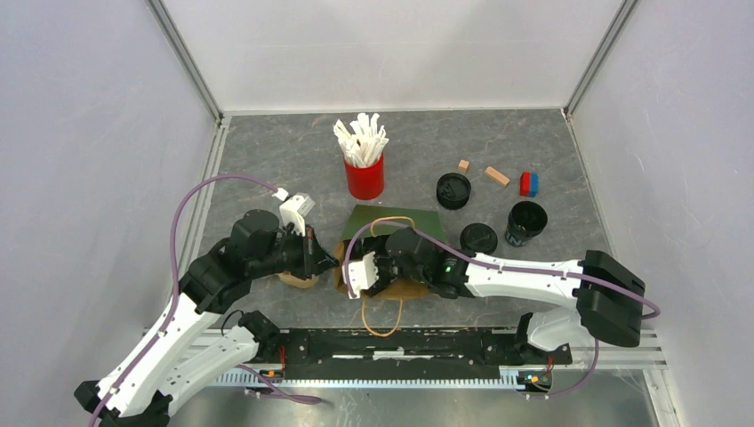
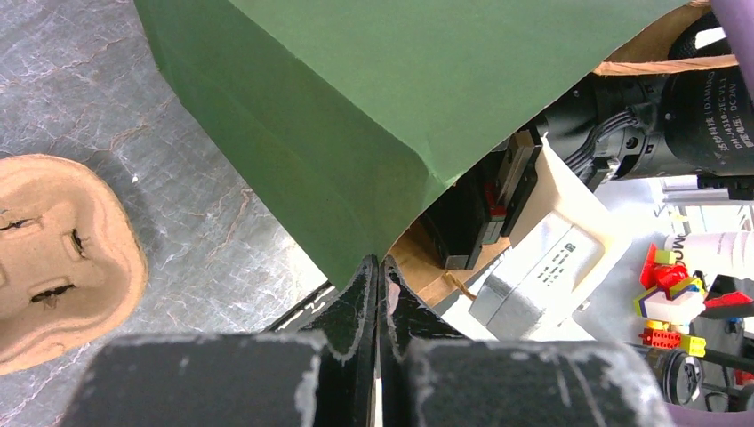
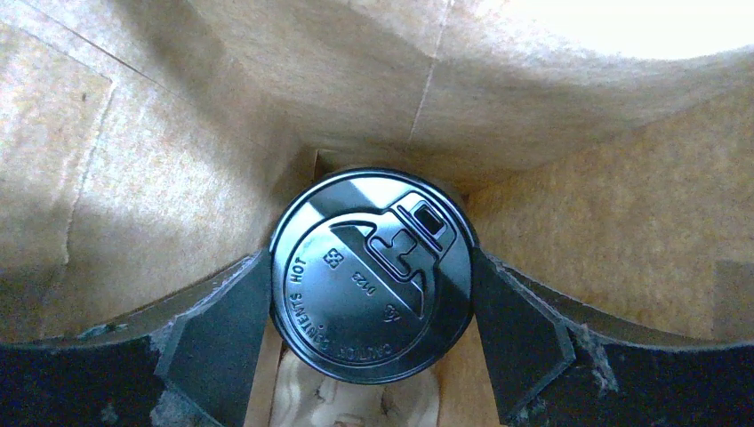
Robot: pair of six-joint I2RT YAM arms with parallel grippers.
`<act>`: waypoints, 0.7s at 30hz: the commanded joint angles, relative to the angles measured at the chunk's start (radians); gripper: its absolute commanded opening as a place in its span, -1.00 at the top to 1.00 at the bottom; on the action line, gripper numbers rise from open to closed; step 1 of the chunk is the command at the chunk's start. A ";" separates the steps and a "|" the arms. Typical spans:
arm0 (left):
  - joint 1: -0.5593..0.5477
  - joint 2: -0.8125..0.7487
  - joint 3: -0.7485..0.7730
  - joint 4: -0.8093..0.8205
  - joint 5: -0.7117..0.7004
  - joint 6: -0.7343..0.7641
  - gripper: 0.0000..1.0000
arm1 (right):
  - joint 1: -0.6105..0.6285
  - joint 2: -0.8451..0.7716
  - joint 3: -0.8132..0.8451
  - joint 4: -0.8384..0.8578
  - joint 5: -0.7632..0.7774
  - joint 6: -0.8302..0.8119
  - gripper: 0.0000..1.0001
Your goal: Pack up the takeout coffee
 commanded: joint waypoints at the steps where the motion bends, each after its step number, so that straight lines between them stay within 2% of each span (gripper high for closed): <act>1: 0.004 0.001 0.006 0.035 0.002 -0.042 0.95 | -0.011 0.022 0.006 0.029 -0.028 -0.034 -0.68; 21: 0.004 -0.001 0.005 0.034 -0.011 -0.053 0.95 | -0.024 0.053 0.003 0.038 -0.005 -0.032 -0.71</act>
